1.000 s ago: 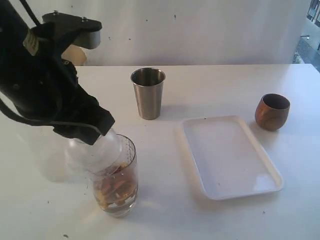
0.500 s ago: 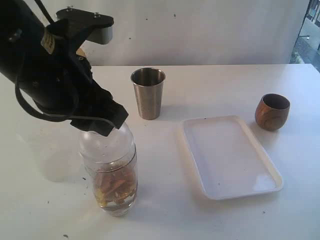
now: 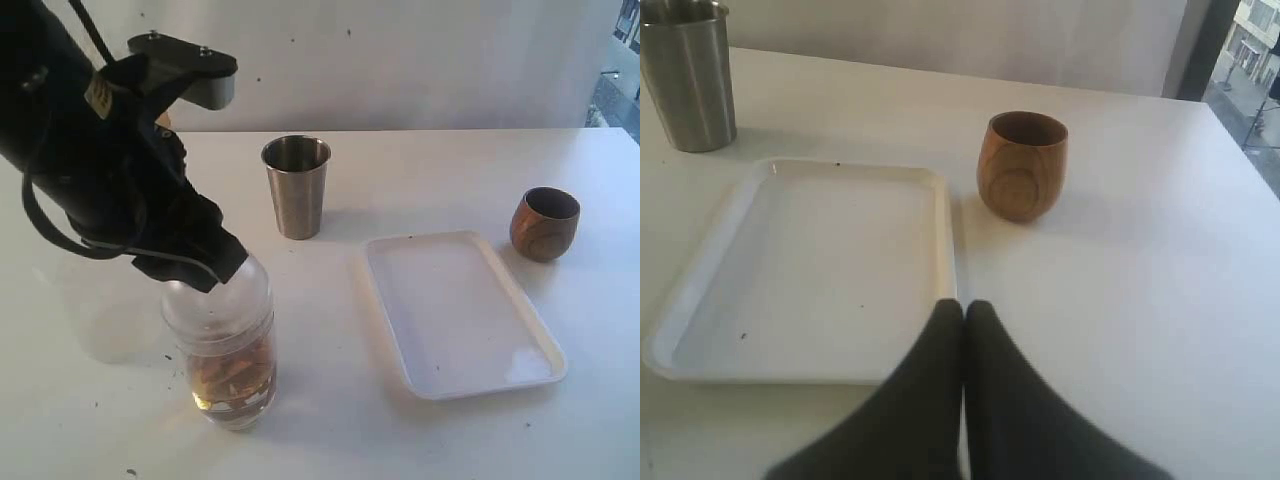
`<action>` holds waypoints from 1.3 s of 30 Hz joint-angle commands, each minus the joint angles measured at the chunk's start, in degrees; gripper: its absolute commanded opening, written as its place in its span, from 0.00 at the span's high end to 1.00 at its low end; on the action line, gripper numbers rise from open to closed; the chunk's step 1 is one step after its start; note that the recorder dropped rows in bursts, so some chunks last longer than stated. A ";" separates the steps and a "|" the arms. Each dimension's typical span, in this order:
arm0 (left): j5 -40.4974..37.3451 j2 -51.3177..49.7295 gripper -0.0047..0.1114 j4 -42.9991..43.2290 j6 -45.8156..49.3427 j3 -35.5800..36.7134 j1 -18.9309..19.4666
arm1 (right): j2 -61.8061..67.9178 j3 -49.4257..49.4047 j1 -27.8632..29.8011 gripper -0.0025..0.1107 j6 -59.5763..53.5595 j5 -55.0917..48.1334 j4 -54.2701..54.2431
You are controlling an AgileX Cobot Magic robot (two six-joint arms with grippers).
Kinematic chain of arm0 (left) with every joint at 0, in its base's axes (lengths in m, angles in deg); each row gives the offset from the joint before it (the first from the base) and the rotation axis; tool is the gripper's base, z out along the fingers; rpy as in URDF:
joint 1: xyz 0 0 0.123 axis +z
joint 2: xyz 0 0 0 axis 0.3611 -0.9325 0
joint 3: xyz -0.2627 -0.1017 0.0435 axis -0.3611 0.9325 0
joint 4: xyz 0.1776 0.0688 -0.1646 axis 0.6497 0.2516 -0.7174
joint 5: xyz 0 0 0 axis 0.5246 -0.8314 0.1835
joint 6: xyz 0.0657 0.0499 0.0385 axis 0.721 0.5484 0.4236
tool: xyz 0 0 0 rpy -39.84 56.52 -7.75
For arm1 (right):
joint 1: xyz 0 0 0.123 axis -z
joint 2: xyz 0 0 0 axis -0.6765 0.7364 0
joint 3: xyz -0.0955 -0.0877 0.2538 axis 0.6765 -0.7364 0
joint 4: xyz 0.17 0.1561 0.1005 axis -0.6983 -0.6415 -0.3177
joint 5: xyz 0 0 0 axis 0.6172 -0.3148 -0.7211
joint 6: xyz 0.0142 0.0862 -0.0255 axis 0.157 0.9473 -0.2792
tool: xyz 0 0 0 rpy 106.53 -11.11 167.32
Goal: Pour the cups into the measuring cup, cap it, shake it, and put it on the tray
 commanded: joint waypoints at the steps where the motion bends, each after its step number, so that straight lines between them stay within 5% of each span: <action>1: -1.16 -0.06 0.96 0.00 0.25 -0.03 -0.22 | -0.36 -0.15 0.23 0.98 0.24 0.43 0.00; 6: -0.40 -0.45 0.93 0.00 0.25 -0.03 -0.22 | -0.36 -0.15 0.23 0.98 0.24 0.43 0.00; 14: 0.08 -0.45 0.52 0.00 0.49 -0.03 -0.22 | -0.36 -0.15 0.23 0.98 0.24 0.43 0.00; 21: 1.91 -0.35 0.40 0.49 0.49 -0.26 -0.22 | -0.36 -0.15 0.23 0.98 0.24 0.43 0.00; 31: 2.36 -0.35 0.45 0.51 3.31 -7.81 -0.22 | -0.36 -0.15 0.23 0.98 0.24 0.43 0.00; 39: -2.92 -0.35 0.96 0.51 7.27 -9.18 -0.22 | -0.36 -0.15 0.23 0.98 0.24 0.43 0.00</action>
